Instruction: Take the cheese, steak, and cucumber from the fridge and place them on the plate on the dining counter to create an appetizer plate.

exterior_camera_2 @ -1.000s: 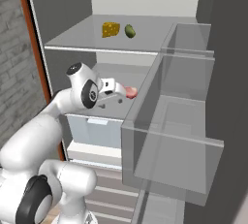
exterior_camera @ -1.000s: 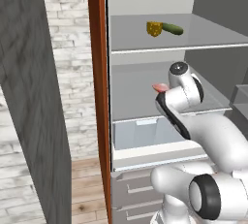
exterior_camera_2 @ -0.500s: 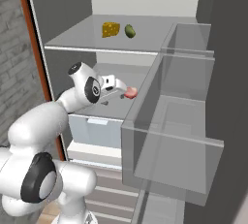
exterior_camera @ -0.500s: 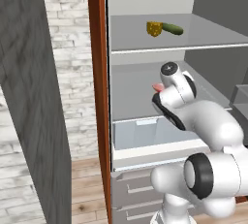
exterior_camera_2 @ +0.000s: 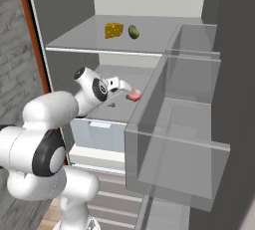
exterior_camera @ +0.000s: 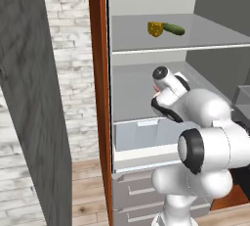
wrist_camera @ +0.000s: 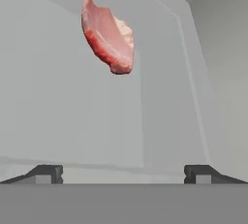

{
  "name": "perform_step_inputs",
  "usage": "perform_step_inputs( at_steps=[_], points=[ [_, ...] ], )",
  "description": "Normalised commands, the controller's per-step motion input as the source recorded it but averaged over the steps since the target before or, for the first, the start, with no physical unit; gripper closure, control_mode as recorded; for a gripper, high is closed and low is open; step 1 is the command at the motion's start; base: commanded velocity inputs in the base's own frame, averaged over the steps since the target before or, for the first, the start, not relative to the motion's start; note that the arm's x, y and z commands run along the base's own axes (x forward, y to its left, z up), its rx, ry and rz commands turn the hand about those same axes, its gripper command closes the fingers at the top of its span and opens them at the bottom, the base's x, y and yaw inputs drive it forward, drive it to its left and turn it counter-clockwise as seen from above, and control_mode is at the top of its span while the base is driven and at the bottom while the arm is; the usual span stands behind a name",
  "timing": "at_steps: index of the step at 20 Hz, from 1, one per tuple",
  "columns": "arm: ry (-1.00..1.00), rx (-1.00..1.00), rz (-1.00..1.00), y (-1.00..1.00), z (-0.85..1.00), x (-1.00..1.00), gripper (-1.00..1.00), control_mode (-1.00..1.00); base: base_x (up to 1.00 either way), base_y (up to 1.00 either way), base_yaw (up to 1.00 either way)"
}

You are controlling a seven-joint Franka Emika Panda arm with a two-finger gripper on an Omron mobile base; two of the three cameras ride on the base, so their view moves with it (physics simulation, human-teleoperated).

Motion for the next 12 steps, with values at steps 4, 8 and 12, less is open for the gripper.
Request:
perform_step_inputs(
  at_steps=[4,8,12],
  points=[
    [0.00,-0.06,0.00,0.00,-0.21,0.47,-1.00,-1.00,0.00,0.00,0.00],
    [0.00,-0.03,0.00,0.00,-0.15,0.48,-1.00,-1.00,0.00,0.00,0.00],
    [0.00,0.00,0.00,0.00,-0.09,0.49,-1.00,-1.00,0.00,0.00,0.00]
  ],
)
